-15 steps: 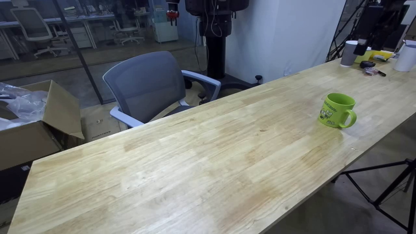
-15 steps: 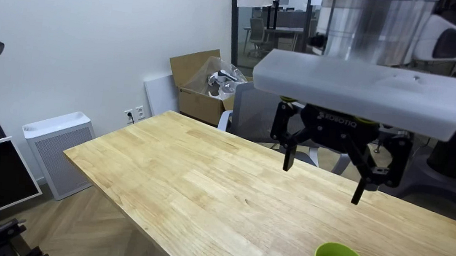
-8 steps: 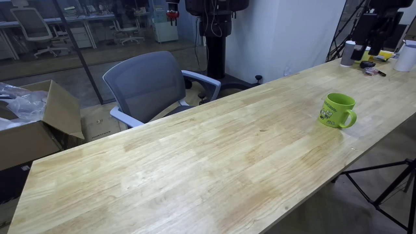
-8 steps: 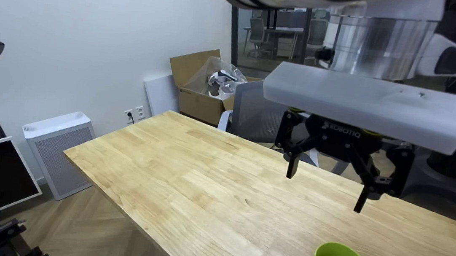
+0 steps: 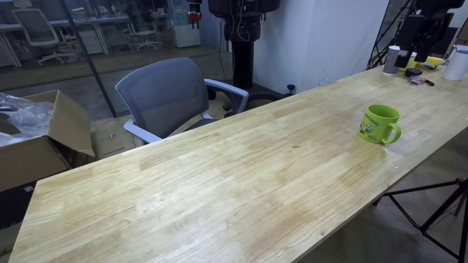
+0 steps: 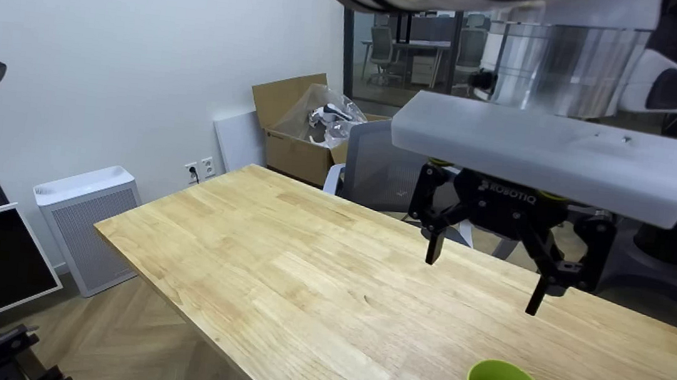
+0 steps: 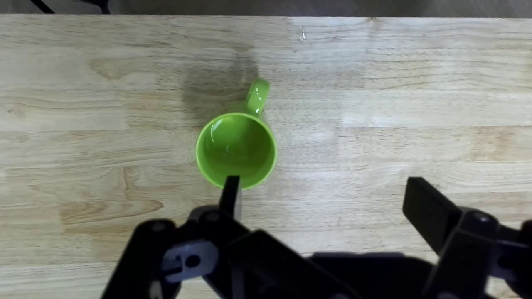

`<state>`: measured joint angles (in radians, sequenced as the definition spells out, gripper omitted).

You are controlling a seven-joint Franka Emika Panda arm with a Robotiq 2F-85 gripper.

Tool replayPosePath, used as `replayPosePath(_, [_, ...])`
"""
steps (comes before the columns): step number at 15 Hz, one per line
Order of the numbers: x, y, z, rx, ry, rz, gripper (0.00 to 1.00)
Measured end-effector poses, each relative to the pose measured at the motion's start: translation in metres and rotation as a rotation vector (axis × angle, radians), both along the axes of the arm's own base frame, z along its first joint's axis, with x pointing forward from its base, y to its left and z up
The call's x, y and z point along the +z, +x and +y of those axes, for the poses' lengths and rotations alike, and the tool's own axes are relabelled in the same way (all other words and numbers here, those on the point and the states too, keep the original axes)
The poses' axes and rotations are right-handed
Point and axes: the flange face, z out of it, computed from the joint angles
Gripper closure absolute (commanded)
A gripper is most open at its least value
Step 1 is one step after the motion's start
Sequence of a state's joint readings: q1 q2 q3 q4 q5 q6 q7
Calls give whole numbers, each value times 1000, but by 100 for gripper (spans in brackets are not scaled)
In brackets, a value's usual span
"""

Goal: Move the mug to the left

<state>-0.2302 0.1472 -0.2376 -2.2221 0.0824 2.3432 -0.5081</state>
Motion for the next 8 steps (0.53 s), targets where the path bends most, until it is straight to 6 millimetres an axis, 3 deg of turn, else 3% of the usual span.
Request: replayPosePath(8, [-7, 4, 6, 14, -12, -16, 0])
